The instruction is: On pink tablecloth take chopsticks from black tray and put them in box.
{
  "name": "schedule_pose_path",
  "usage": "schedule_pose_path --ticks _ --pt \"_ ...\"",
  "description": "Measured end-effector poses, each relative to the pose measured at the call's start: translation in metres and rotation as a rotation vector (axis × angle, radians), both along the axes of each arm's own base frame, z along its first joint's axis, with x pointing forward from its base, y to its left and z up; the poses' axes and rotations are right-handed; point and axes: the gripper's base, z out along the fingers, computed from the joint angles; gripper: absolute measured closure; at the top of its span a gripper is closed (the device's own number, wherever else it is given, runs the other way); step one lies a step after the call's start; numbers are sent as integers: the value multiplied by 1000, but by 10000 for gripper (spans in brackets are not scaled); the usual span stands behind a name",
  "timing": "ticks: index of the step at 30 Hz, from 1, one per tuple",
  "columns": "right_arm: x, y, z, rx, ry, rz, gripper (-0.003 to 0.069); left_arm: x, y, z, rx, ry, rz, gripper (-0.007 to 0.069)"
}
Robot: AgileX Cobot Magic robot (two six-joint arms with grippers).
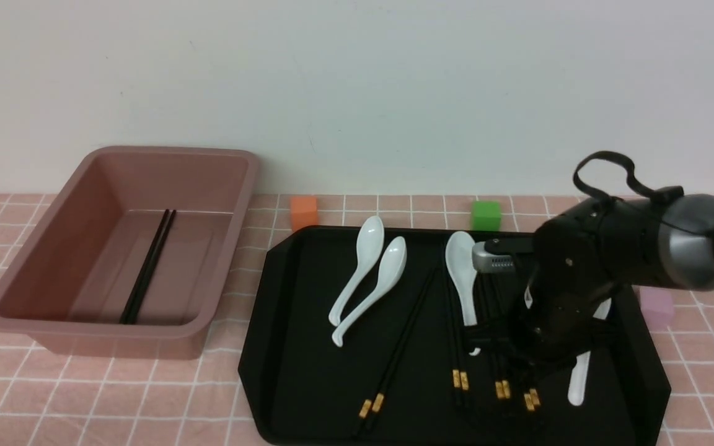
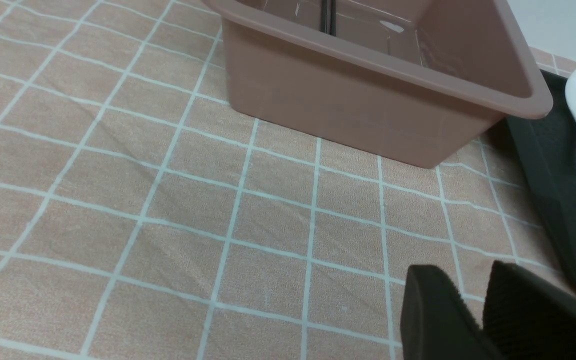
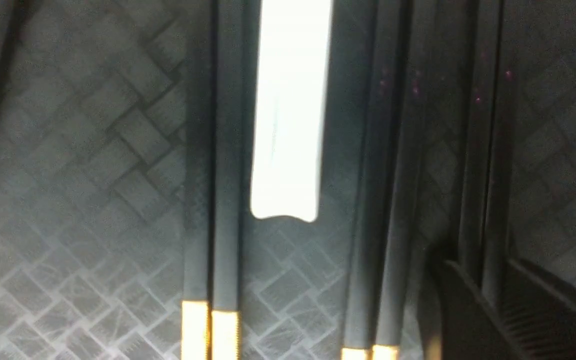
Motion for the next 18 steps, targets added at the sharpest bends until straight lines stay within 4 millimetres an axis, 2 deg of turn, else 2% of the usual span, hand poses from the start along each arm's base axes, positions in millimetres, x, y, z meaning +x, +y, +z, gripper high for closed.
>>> schedule_pose_path --ticks 4,10,13,15,18 --pt "-7 -4 9 -16 19 1 523 0 0 0 0 0 0 441" --pt "-30 -23 75 -82 -64 33 523 0 0 0 0 0 0 438" --pt "-39 -28 100 -62 -118 31 523 0 0 0 0 0 0 438" --pt "-44 -26 112 -43 -143 42 523 0 0 0 0 0 0 438" --pt "-49 -7 150 44 -236 130 523 0 0 0 0 0 0 438"
